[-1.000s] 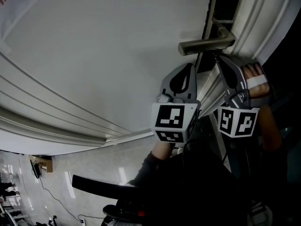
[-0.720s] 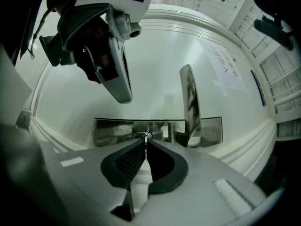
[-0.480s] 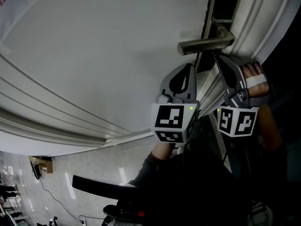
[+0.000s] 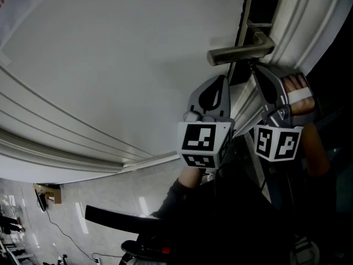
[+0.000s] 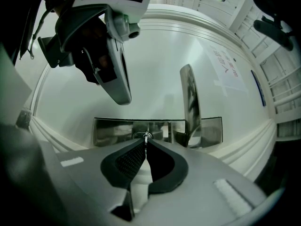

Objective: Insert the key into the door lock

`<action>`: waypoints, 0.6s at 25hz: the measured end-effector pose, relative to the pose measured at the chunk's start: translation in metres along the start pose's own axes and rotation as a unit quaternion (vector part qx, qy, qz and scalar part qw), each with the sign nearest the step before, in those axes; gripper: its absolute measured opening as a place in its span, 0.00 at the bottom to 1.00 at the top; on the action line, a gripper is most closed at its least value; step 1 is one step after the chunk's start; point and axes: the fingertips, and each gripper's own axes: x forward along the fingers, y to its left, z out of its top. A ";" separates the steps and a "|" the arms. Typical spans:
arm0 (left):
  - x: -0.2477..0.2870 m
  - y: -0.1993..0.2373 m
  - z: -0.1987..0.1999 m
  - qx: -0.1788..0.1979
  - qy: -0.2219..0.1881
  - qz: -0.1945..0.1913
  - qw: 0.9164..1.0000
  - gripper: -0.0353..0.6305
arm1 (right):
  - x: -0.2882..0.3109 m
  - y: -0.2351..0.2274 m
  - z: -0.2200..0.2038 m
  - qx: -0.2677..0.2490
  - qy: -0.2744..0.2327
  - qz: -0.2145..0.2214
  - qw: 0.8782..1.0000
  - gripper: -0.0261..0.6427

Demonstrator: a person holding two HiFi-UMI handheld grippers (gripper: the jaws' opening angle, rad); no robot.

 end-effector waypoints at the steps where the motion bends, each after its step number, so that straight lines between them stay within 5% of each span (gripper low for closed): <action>1: 0.000 0.000 0.000 0.000 0.000 0.000 1.000 0.05 | 0.000 0.000 0.000 0.000 0.000 0.000 1.000 0.06; 15: 0.000 -0.001 -0.002 0.001 -0.001 -0.001 1.000 0.05 | 0.001 0.000 0.000 0.003 0.002 -0.002 1.000 0.06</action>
